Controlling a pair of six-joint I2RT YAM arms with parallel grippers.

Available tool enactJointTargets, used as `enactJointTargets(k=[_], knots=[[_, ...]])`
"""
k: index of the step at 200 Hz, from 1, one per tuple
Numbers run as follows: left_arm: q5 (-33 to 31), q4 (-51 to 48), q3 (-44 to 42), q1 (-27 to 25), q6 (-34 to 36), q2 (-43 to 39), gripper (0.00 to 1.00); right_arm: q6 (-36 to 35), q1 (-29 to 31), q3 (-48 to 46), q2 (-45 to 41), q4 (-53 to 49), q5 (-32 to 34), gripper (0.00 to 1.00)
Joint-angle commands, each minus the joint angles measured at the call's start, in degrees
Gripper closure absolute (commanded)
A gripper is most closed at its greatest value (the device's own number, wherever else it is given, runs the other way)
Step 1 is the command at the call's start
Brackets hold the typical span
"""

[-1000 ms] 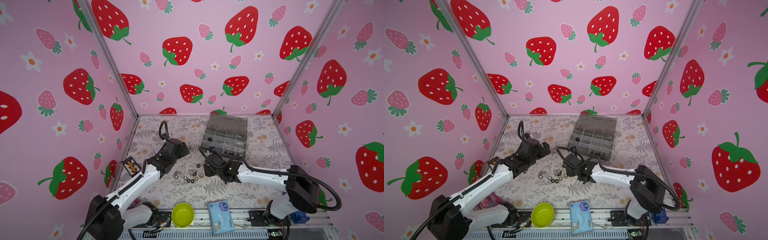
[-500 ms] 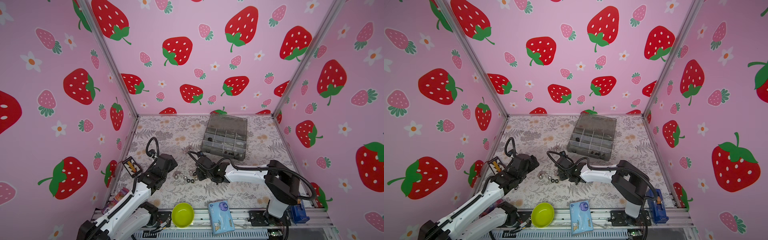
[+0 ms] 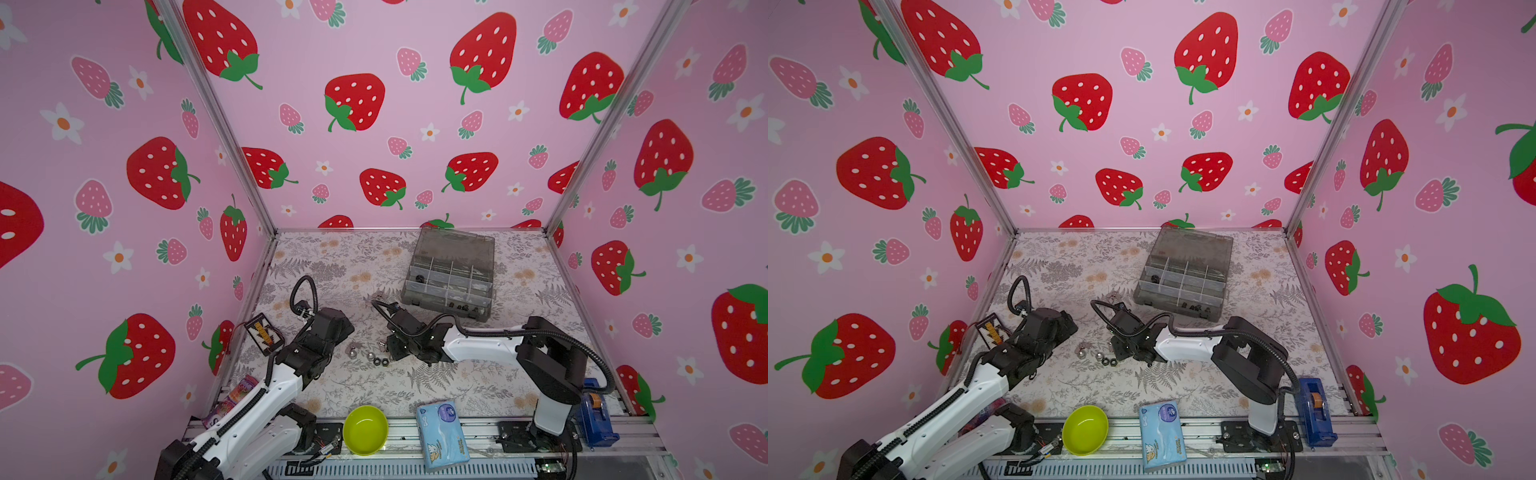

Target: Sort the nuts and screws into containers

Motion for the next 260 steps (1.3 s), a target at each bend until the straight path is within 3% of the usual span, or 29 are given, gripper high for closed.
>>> enactJointTargets(k=[1,169,260], knots=[[-1.4,-0.5,-1.0,0.6,-1.2,-0.8,0.01,-0.5,-0.7,0.9,1.7,1.1,-1.4,0.64],[1.4,1.7,-1.6,1.7,-2.8,1.1,0.01,-1.6,-1.7,1.6,6.3,2.7,-4.0,0.76],[1.3,1.0,-1.2,2.0,-2.4,1.2,0.01,-2.1,-1.7,1.6,4.6,1.2,-1.7,0.93]])
